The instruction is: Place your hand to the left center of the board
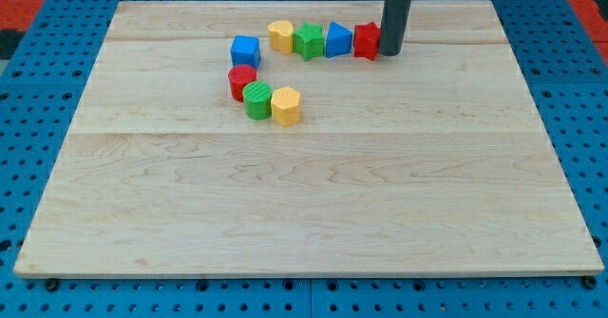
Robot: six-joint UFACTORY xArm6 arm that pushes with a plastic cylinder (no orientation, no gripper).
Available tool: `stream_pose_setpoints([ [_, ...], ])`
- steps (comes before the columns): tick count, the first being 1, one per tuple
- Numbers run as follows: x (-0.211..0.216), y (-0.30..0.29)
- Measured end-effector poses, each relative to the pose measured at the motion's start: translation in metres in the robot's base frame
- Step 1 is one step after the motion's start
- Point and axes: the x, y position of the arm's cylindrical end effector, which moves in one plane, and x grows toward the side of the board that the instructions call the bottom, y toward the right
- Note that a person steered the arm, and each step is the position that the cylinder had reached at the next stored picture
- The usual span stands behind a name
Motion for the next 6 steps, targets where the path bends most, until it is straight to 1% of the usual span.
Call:
stream_pose_setpoints([
  [1, 0.0, 0.0],
  [2, 0.059, 0.033],
  [3, 0.132, 0.025],
  [4, 0.221, 0.011],
  [5, 0.251, -0.124],
  [6, 0.237, -0.237],
])
